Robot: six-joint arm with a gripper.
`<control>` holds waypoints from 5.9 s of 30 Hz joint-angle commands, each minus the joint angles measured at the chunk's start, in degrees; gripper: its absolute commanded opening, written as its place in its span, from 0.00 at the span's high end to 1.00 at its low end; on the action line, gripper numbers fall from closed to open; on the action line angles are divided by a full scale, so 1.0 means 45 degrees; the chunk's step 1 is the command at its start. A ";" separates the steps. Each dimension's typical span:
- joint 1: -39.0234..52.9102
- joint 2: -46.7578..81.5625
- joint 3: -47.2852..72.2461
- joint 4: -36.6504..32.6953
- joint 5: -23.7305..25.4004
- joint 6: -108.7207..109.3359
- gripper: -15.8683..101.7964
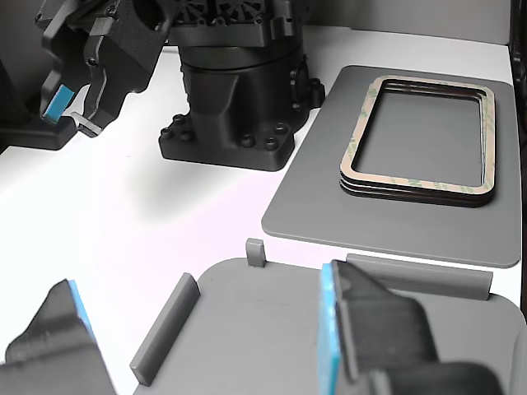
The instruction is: Move top rectangular frame to the holder.
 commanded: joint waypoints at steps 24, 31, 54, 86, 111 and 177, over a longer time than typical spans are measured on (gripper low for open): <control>-0.0078 -0.1621 -0.2129 -0.0391 -0.0566 -0.0527 0.02; 0.1230 -0.2168 -0.2910 0.0254 -0.1094 -0.1777 0.02; 0.8867 -0.8652 -0.8359 0.3535 0.0957 -0.4219 0.22; 1.4258 -1.5410 -1.1348 0.6211 -0.0488 -0.5898 0.03; 1.3945 -1.6367 -1.0918 0.5254 -0.0918 -0.6211 0.24; 1.2832 -1.6348 -0.9980 0.4590 -0.1562 -0.6523 0.56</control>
